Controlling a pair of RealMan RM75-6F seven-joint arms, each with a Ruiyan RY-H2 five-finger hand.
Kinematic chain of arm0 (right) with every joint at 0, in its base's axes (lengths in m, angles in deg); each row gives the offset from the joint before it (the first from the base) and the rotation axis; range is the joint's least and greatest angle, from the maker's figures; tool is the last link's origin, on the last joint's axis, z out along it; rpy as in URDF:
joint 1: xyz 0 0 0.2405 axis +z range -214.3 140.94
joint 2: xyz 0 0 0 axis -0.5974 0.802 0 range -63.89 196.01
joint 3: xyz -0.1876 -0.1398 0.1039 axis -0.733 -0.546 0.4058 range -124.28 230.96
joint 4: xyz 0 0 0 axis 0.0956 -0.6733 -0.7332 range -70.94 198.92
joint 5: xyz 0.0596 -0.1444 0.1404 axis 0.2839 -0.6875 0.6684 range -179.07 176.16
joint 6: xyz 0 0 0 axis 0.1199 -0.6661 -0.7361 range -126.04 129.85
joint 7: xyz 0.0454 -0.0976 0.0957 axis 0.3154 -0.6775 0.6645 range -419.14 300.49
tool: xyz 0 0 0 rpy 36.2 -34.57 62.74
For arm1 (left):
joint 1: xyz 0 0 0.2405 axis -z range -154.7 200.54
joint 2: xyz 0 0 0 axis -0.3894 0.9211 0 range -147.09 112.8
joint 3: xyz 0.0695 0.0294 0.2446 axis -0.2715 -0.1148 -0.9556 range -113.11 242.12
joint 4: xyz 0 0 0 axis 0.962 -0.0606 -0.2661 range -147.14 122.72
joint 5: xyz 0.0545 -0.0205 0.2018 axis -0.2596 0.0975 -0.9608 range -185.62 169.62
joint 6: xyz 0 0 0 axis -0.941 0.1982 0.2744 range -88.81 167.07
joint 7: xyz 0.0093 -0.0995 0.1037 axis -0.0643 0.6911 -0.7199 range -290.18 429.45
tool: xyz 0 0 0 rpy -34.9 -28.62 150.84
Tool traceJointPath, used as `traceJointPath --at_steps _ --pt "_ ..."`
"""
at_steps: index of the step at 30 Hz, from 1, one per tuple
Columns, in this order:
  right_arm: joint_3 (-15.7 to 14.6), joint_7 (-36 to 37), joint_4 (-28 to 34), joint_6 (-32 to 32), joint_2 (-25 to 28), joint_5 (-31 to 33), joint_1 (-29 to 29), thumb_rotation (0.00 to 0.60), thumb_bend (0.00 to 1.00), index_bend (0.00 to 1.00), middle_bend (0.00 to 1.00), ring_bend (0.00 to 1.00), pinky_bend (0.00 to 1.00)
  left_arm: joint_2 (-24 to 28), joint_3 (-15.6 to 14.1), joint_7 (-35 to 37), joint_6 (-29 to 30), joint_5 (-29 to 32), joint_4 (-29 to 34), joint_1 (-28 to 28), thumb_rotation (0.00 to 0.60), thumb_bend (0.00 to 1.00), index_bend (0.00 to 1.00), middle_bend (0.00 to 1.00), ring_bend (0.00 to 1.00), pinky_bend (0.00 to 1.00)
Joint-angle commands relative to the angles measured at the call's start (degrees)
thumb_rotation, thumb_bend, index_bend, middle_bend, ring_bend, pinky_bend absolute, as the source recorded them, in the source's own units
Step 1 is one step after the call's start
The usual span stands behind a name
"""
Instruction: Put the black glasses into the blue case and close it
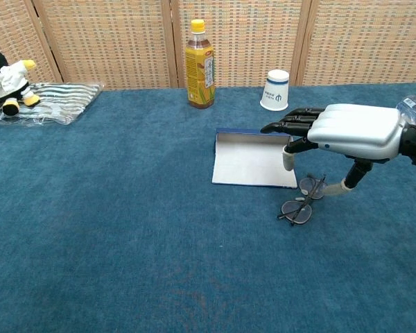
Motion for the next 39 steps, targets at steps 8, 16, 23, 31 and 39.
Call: traceJointPath --at_steps 8,16,23,31,39 --pt "-0.4 1.4 -1.6 0.6 -1.4 -0.2 0.2 0.600 0.27 0.37 0.00 0.00 0.01 0.0 0.0 0.4 -0.2 0.0 -0.4 0.1 0.600 0.00 0.00 0.00 0.00 0.00" --pt "-0.7 0.8 -3.1 2.3 -3.0 -0.8 1.2 0.600 0.39 0.38 0.00 0.00 0.01 0.0 0.0 0.6 -0.1 0.1 -0.5 0.1 0.600 0.00 0.00 0.00 0.00 0.00" --pt "-1.1 1.4 -5.0 1.9 -4.1 -1.2 1.1 0.600 0.39 0.38 0.00 0.00 0.01 -0.1 0.0 0.7 -0.4 0.3 -0.8 0.1 0.600 0.00 0.00 0.00 0.00 0.00" --pt "-2.0 3.0 -9.4 0.3 -6.2 -2.2 0.8 0.600 0.39 0.40 0.00 0.00 0.01 -0.1 0.2 0.8 -0.7 0.7 -0.9 0.2 0.600 0.00 0.00 0.00 0.00 0.00" --pt "-2.8 5.8 -13.7 -1.3 -8.2 -2.7 0.1 0.600 0.39 0.41 0.00 0.00 0.01 -0.2 0.2 0.8 -1.0 1.0 -1.1 0.3 0.600 0.00 0.00 0.00 0.00 0.00"
